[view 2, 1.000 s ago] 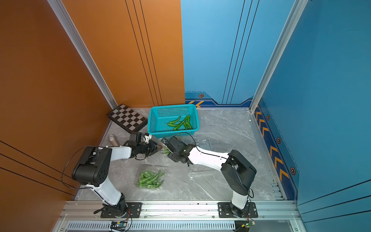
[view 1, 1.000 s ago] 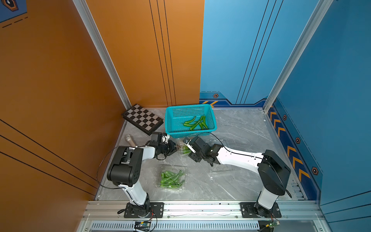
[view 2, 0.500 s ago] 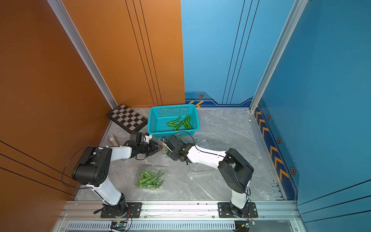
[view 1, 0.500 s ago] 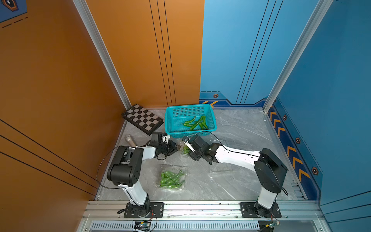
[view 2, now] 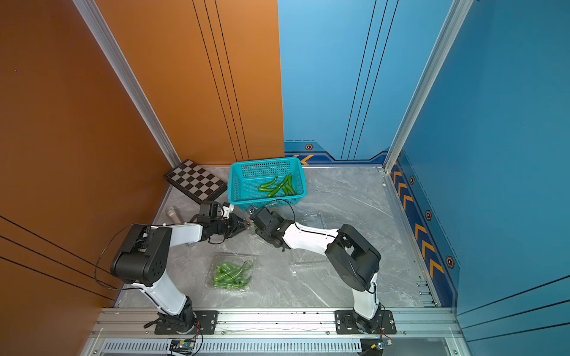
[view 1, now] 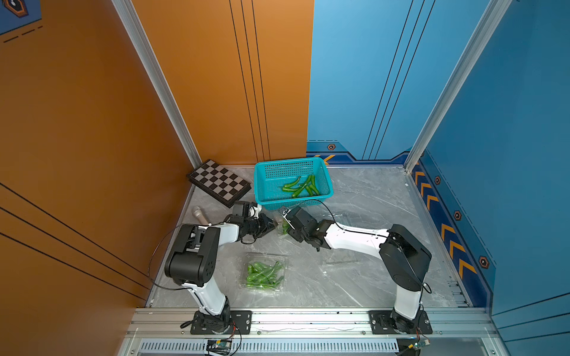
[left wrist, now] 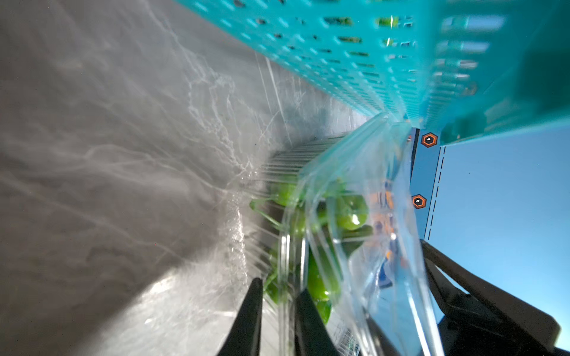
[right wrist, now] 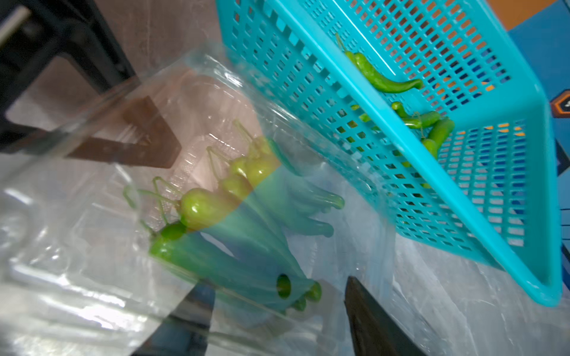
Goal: Take small green peppers out of containers
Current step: Open the packing box at the center of the board, then move the packing box to the center of the board.
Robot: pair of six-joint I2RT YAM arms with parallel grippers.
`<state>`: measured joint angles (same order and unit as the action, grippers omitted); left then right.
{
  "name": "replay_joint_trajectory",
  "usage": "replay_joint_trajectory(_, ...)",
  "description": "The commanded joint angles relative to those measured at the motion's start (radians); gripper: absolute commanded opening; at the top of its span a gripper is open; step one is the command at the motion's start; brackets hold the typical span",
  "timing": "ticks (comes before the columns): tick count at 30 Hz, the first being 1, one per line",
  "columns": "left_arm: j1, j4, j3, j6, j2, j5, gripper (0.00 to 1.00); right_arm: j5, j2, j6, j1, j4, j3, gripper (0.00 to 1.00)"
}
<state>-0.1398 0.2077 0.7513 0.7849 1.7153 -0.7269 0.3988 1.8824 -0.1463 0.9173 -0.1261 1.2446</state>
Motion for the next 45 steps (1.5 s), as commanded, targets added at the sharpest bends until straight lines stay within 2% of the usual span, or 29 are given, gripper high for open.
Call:
replay_joint_trajectory(1, -0.004, -0.092, 0.023, -0.046, 0.005, 0.006, 0.18, 0.105, -0.046, 0.003, -0.035, 0.033, -0.047, 0.65)
replay_joint_trajectory(7, 0.02, -0.149, 0.034, -0.087, 0.0, 0.003, 0.16, 0.117, -0.075, 0.023, -0.066, -0.002, -0.083, 0.64)
replay_joint_trajectory(9, 0.019, -0.15, 0.037, -0.088, 0.002, 0.0, 0.16, 0.069, -0.087, 0.038, -0.081, -0.006, -0.095, 0.59)
replay_joint_trajectory(13, 0.019, -0.149, 0.037, -0.093, 0.009, -0.004, 0.16, 0.052, -0.08, 0.047, -0.083, -0.016, -0.079, 0.52)
replay_joint_trajectory(22, 0.01, -0.15, 0.034, -0.092, -0.003, -0.009, 0.19, -0.032, -0.129, 0.117, -0.078, -0.112, -0.06, 0.67)
replay_joint_trajectory(24, 0.004, -0.153, 0.032, -0.098, -0.011, 0.001, 0.19, -0.01, -0.159, 0.177, -0.094, -0.114, -0.06, 0.67)
replay_joint_trajectory(27, -0.005, -0.163, 0.039, -0.11, -0.017, 0.002, 0.19, -0.096, -0.204, 0.238, -0.139, -0.104, -0.064, 0.68)
replay_joint_trajectory(32, -0.034, -0.174, 0.061, -0.118, -0.016, 0.009, 0.19, -0.136, -0.182, 0.241, -0.154, -0.099, -0.047, 0.68)
replay_joint_trajectory(35, -0.056, -0.175, 0.074, -0.115, -0.013, 0.011, 0.19, -0.113, -0.175, 0.255, -0.162, -0.102, -0.053, 0.68)
replay_joint_trajectory(41, -0.099, -0.174, 0.121, -0.093, 0.009, 0.021, 0.2, -0.132, -0.241, 0.281, -0.195, -0.119, -0.103, 0.68)
replay_joint_trajectory(44, -0.138, -0.184, 0.164, -0.085, 0.031, 0.032, 0.2, -0.173, -0.288, 0.294, -0.208, -0.175, -0.111, 0.68)
replay_joint_trajectory(45, -0.152, -0.189, 0.181, -0.08, 0.043, 0.038, 0.21, -0.224, -0.301, 0.304, -0.208, -0.2, -0.108, 0.69)
